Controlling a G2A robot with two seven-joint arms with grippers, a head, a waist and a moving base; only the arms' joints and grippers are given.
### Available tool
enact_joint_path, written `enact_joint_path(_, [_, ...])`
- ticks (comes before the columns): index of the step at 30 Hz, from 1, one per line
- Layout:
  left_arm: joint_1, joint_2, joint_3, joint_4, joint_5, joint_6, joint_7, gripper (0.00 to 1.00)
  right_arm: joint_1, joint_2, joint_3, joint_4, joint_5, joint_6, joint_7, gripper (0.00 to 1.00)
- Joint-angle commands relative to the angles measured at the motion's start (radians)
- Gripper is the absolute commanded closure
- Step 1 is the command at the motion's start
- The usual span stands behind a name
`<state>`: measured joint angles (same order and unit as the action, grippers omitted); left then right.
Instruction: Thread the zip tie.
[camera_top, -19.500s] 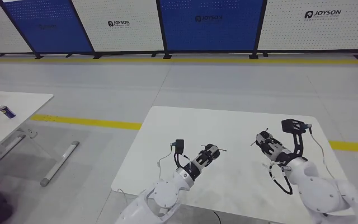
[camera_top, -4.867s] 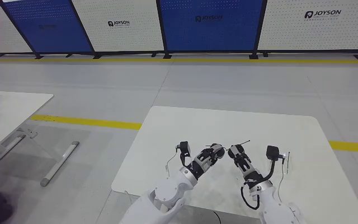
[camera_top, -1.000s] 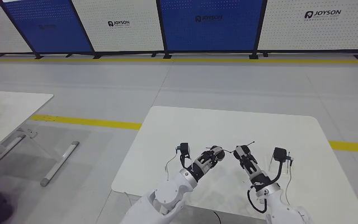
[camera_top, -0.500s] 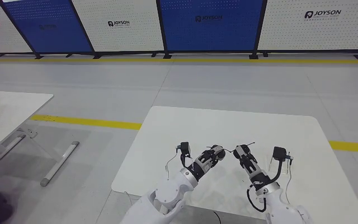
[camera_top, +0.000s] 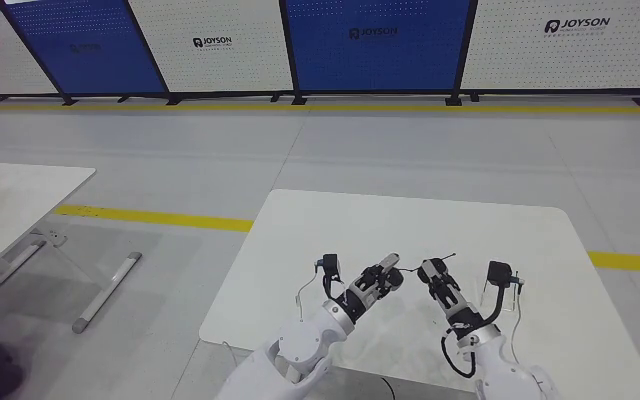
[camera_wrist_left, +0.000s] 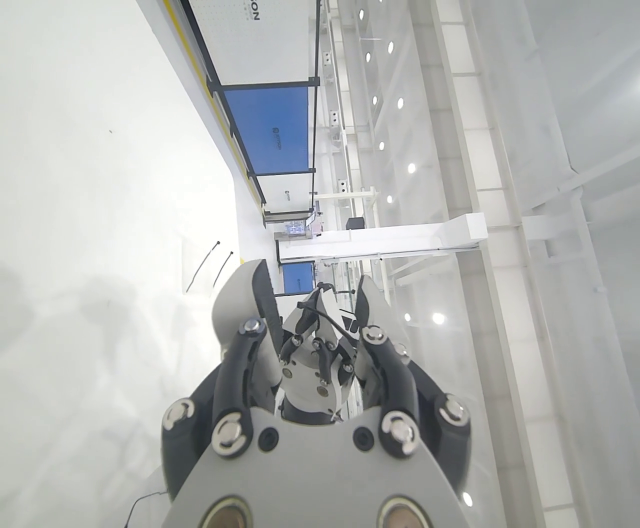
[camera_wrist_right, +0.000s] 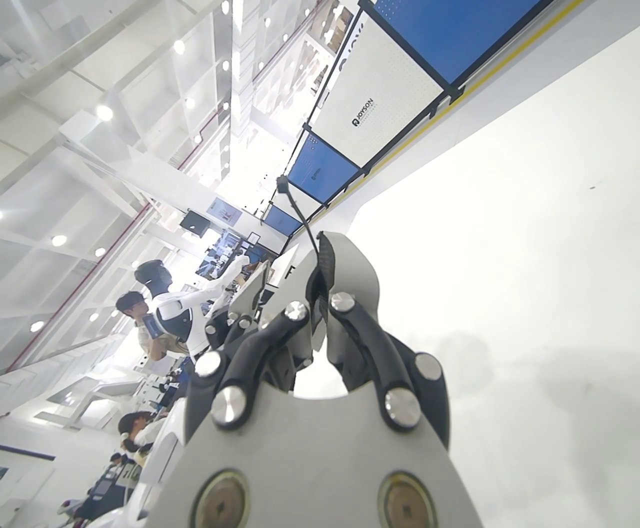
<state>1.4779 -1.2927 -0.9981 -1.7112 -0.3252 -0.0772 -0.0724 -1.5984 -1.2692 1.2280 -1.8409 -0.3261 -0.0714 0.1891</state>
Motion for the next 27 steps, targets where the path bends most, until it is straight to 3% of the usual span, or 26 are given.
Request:
enact_joint_path(1, [0.0, 0.001, 0.002, 0.001, 0.019, 0.002, 0.002, 0.71, 0.0, 0.0, -0.001, -0.001, -0.01, 0.003, -0.004, 1.0])
enact_joint_path(10, [-0.001, 0.002, 0.019, 0.001, 0.063, 0.032, -0.01, 0.8, -0.002, -0.001, -0.011, 0.004, -0.053, 0.008, -0.023, 1.0])
enact_joint_path(15, [-0.004, 0.001, 0.022, 0.0, 0.065, 0.036, -0.009, 0.8, 0.0, -0.001, -0.016, 0.008, -0.069, 0.006, -0.025, 1.0])
enact_joint_path(16, [-0.004, 0.001, 0.022, 0.001, 0.066, 0.037, -0.009, 0.82, 0.0, -0.001, -0.017, 0.008, -0.071, 0.006, -0.026, 1.0])
enact_joint_path(17, [-0.005, 0.001, 0.022, 0.0, 0.066, 0.038, -0.008, 0.87, 0.0, -0.001, -0.017, 0.008, -0.071, 0.005, -0.027, 1.0])
enact_joint_path(18, [-0.005, 0.0, 0.022, 0.0, 0.066, 0.039, -0.007, 0.98, 0.0, -0.001, -0.018, 0.009, -0.071, 0.004, -0.027, 1.0])
enact_joint_path(19, [-0.005, 0.0, 0.022, 0.0, 0.066, 0.039, -0.007, 1.0, 0.0, -0.001, -0.018, 0.009, -0.071, 0.003, -0.028, 1.0])
enact_joint_path(27, [-0.006, 0.0, 0.022, 0.004, 0.06, 0.038, -0.009, 1.0, 0.0, -0.002, -0.019, 0.01, -0.072, 0.0, -0.032, 1.0])
